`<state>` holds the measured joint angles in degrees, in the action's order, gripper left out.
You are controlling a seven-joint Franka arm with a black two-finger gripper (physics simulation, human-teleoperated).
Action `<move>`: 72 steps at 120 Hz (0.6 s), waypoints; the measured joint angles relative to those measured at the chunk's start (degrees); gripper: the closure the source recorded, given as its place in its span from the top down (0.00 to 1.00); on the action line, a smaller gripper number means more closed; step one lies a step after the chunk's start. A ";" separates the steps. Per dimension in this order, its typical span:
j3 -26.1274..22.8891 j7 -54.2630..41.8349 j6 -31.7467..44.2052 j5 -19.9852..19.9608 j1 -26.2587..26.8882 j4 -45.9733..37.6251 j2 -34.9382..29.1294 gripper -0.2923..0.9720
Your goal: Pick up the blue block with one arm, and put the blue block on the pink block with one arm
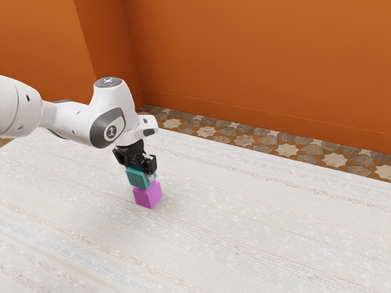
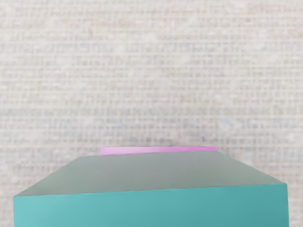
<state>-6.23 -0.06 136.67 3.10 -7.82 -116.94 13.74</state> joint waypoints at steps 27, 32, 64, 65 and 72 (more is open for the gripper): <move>-0.01 -0.85 0.00 -0.09 0.03 -0.03 0.01 0.52; -0.01 -0.98 0.00 -0.25 0.01 -0.06 0.00 0.54; 0.09 -2.13 -0.21 -2.03 0.60 -0.41 -4.68 0.70; 0.10 -2.14 -0.29 -1.93 0.69 -0.46 -5.44 0.70; 0.09 -1.80 -1.07 -0.93 1.08 -0.64 -10.35 0.72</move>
<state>-6.14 -1.87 135.60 2.18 -6.74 -117.58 3.39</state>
